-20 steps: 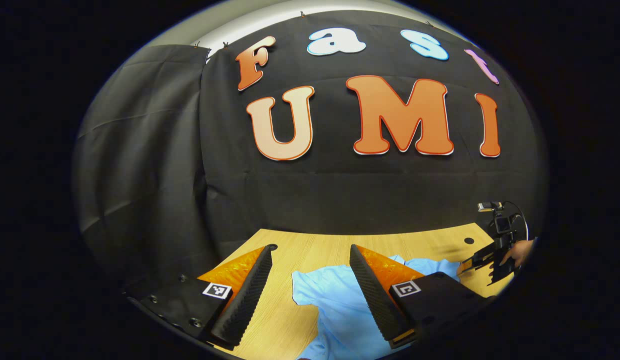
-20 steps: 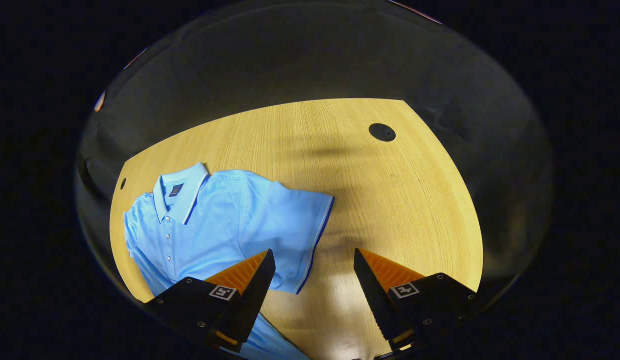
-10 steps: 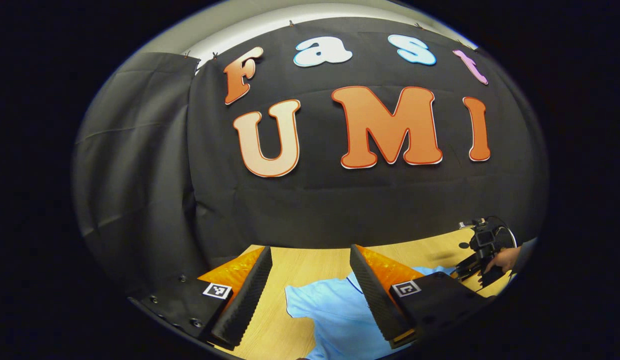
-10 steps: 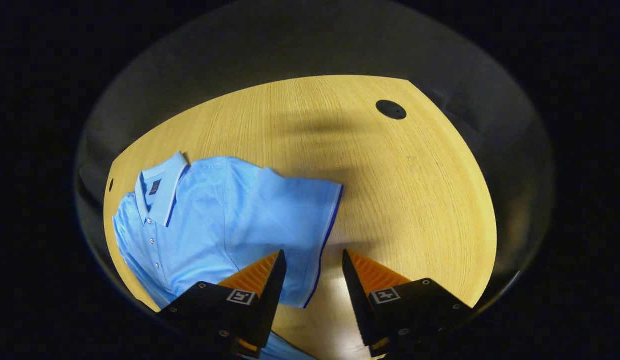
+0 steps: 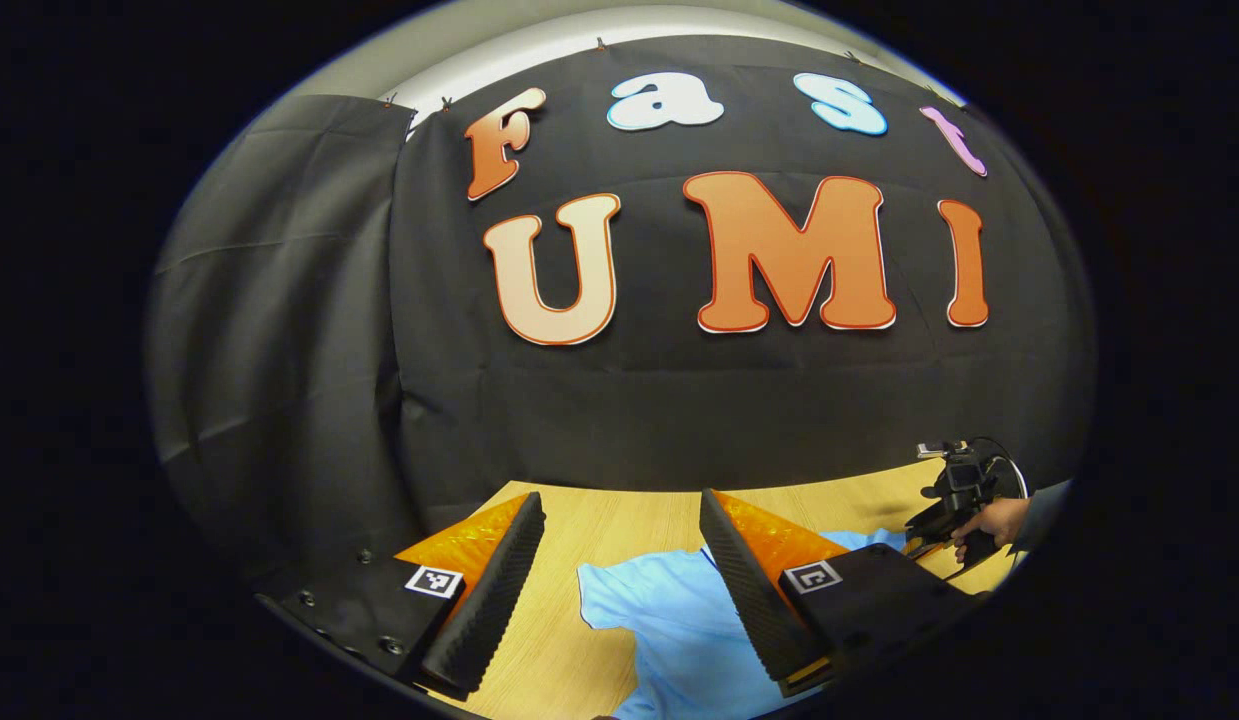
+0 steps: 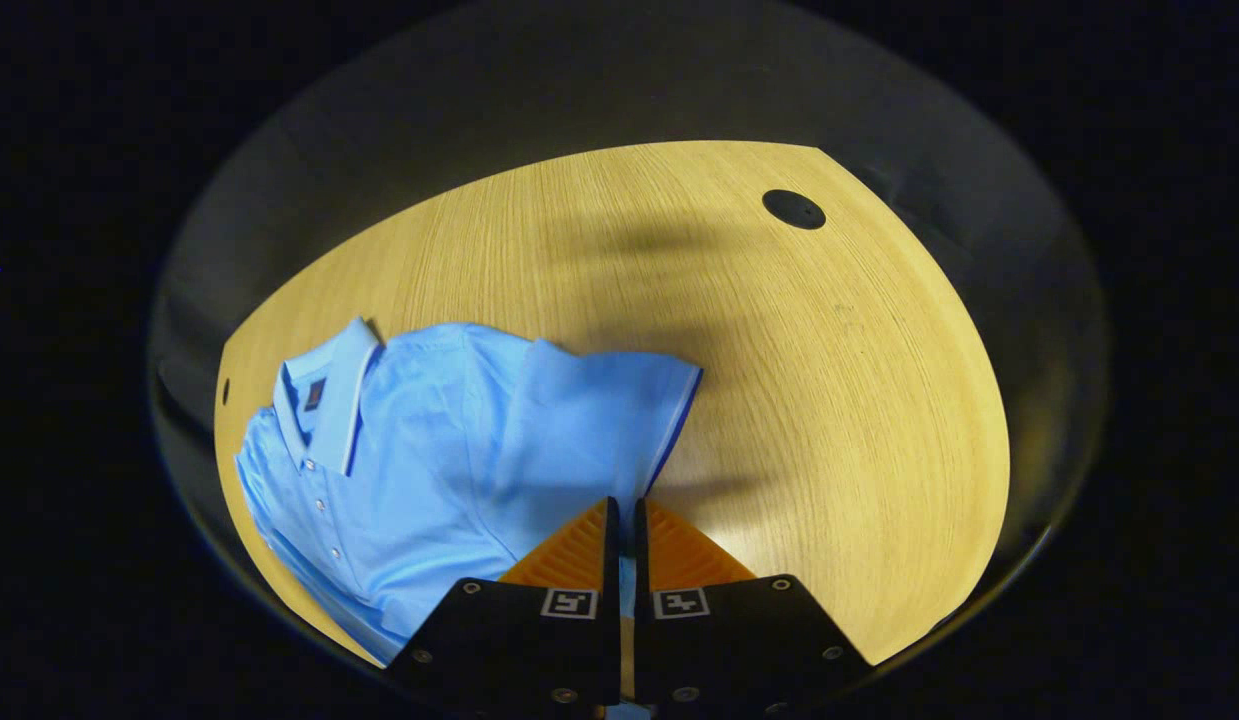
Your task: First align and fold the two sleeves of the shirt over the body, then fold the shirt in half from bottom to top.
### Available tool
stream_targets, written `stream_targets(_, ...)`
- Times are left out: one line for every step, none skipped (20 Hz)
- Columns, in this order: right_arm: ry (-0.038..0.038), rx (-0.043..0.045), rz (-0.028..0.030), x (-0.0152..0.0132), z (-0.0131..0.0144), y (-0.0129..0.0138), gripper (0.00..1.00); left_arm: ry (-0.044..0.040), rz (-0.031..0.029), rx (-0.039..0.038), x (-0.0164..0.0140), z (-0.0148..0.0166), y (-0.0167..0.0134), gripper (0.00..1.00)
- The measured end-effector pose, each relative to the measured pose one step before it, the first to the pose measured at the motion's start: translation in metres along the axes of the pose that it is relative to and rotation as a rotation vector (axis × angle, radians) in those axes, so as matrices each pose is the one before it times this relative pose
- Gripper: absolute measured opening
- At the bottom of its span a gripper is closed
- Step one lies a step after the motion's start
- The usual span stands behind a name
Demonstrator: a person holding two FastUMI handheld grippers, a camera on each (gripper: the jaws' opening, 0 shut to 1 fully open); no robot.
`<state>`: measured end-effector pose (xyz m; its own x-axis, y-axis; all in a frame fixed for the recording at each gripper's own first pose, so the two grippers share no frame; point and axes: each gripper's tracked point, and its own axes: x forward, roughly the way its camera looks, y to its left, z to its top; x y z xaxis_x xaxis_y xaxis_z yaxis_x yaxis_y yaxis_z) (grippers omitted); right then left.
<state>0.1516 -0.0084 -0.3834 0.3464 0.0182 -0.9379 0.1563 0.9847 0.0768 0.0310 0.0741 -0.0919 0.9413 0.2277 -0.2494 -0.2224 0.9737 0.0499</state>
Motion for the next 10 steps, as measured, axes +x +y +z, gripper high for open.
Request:
stream_targets(-0.03843,0.00533,0.01299,-0.00582,0.00782,0.00452,0.06,-0.00145,0.00082,-0.00257,-0.00215,-0.0008,0.00114,1.0)
stream_targets(-0.02172,0.00667,0.01293,-0.00597,0.00384,0.00584,0.06,0.00064,0.00213,-0.0045,-0.0007,0.00006,0.00196,1.0)
stream_targets(0.00016,0.00051,0.02327,-0.00533,0.00065,0.00665,0.06,0.00162,-0.00119,-0.00497,-0.00117,-0.00207,-0.00048,1.0)
stream_targets(0.00494,0.00023,0.02263,-0.00497,-0.00083,0.00706,0.06,0.0027,0.00207,-0.00223,-0.00058,0.00058,0.00009,1.0)
stream_targets(-0.00173,-0.00016,0.02759,-0.00386,0.00013,0.00795,0.06,0.00102,0.00113,-0.00261,-0.0018,-0.00109,0.0003,0.98)
stream_targets(-0.00663,-0.0086,0.01834,-0.00333,0.00118,0.00723,0.06,0.00371,-0.00201,-0.00586,-0.00127,-0.00218,-0.00252,1.0)
stream_targets(-0.0042,-0.01681,0.02161,-0.00347,-0.00109,0.00833,0.06,0.00669,0.00308,-0.00465,-0.00212,-0.00242,-0.00138,1.0)
stream_targets(0.00247,-0.01891,0.02231,-0.00189,-0.00132,0.01127,0.06,0.00882,0.00396,-0.0064,-0.0017,-0.00495,-0.00236,1.0)
stream_targets(0.00095,-0.01703,0.02648,-0.00275,-0.00211,0.01226,0.06,0.00671,0.00228,-0.0024,-0.00141,-0.00146,-0.00054,1.0)
stream_targets(-0.00257,-0.01504,0.02342,-0.00322,0.00041,0.01141,0.06,0.00194,0.00253,0.0011,-0.00065,-0.0025,-0.00048,0.98)
